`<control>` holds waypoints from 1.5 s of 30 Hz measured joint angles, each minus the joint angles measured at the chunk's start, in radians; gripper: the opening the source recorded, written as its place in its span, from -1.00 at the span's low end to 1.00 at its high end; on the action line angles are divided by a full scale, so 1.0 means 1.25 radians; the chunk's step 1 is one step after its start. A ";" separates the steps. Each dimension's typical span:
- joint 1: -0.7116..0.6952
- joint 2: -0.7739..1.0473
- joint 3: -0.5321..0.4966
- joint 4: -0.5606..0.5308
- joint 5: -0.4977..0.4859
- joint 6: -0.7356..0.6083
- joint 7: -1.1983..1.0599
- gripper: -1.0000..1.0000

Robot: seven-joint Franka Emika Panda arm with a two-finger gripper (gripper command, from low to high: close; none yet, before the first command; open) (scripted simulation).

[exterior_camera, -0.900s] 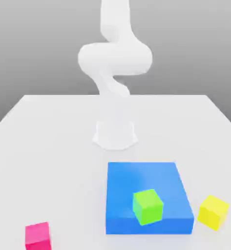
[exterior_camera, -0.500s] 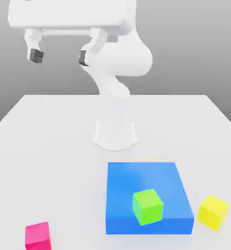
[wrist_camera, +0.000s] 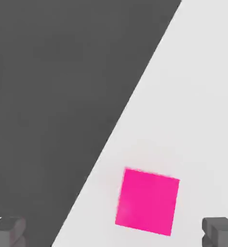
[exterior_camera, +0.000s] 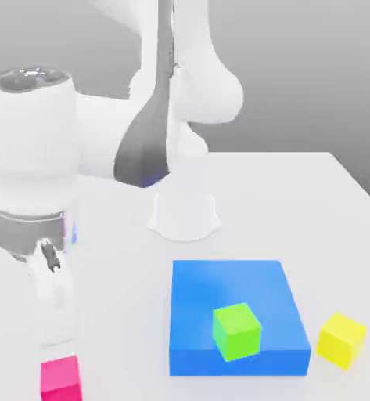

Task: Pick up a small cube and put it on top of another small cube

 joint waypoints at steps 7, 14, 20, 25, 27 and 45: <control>-0.006 0.169 -0.009 0.021 0.024 0.114 0.030 -1.00; -0.007 0.157 -0.008 0.019 0.026 0.106 0.029 -1.00; 0.049 0.068 0.021 0.027 0.026 0.001 0.091 -1.00; 0.186 0.090 0.065 0.092 -0.001 -0.052 0.250 -1.00; 0.241 0.099 0.082 0.118 -0.011 -0.072 0.314 -1.00; 0.593 0.226 0.157 0.284 -0.103 -0.111 0.733 1.00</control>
